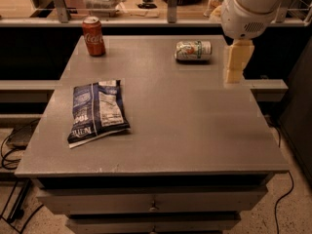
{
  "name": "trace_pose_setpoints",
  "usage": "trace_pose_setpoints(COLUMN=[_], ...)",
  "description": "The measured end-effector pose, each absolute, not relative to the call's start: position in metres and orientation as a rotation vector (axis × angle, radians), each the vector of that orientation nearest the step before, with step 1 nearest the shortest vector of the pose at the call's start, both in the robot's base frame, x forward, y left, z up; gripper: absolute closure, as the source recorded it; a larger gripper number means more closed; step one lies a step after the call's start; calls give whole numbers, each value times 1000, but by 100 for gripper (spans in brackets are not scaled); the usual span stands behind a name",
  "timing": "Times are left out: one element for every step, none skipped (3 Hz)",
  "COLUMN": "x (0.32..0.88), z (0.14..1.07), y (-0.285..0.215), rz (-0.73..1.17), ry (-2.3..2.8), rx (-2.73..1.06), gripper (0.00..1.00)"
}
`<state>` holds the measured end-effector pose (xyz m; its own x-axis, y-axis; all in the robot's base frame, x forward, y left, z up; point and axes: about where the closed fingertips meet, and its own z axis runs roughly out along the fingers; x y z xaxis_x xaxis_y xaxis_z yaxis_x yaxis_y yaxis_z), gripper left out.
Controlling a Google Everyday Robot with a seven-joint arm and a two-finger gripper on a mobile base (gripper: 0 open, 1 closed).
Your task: Place 7up can upright
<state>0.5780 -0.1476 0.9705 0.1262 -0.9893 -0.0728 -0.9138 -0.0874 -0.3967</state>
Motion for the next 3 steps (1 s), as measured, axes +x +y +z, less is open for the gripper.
trace_pose_setpoints(x=[614, 655, 662], z=[968, 962, 958], y=[-160, -170, -167], rz=[-289, -256, -256], ry=[1873, 1885, 1884], rx=[-2022, -1951, -1949], gripper=[0, 0, 0])
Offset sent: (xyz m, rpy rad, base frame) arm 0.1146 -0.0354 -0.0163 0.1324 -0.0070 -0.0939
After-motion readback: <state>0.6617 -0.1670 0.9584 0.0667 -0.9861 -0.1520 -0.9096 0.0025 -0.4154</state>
